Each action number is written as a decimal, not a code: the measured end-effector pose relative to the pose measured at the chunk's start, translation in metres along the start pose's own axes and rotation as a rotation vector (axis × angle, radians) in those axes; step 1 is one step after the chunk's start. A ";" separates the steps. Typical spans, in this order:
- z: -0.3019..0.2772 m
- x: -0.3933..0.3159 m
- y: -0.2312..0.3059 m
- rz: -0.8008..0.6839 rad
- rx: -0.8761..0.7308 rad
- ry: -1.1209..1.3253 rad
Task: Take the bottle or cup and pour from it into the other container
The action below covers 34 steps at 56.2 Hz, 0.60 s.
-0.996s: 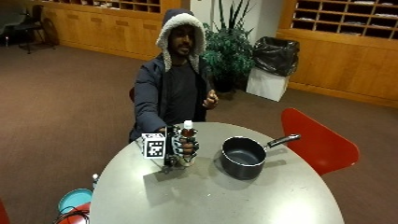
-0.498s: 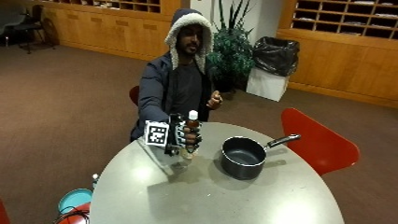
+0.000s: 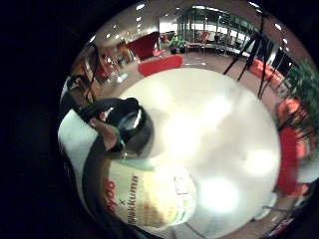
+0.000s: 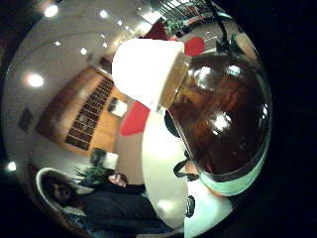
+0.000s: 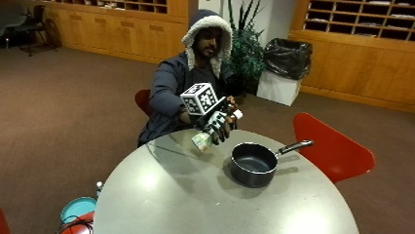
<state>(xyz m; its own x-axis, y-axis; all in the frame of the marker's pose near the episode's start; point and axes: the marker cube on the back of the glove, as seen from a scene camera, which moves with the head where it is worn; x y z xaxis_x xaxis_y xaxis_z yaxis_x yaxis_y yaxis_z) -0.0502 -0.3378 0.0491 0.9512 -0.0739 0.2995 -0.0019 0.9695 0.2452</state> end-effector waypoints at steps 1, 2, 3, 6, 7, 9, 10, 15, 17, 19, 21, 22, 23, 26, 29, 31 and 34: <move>-0.001 -0.003 0.000 -0.051 -0.040 0.040; -0.001 -0.005 -0.002 -0.085 -0.063 0.080; -0.002 -0.008 -0.005 -0.107 -0.075 0.121; -0.004 -0.014 -0.017 -0.147 -0.095 0.229; -0.004 -0.016 -0.021 -0.157 -0.101 0.259; -0.004 -0.021 -0.026 -0.174 -0.113 0.307; -0.003 -0.024 -0.028 -0.180 -0.118 0.326; 0.001 -0.035 -0.038 -0.212 -0.139 0.401; 0.003 -0.039 -0.042 -0.225 -0.146 0.429; 0.006 -0.043 -0.046 -0.237 -0.156 0.459; 0.009 -0.047 -0.048 -0.249 -0.166 0.492; 0.010 -0.049 -0.050 -0.255 -0.171 0.508; 0.012 -0.051 -0.051 -0.261 -0.176 0.524; 0.016 -0.056 -0.054 -0.273 -0.185 0.571; 0.020 -0.060 -0.059 -0.292 -0.188 0.622; 0.024 -0.062 -0.060 -0.307 -0.193 0.658; 0.030 -0.065 -0.060 -0.331 -0.206 0.718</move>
<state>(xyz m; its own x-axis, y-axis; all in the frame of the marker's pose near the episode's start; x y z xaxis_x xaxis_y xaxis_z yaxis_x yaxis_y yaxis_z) -0.1210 -0.3986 0.0423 0.8585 -0.2640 -0.4397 0.3040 0.9524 0.0218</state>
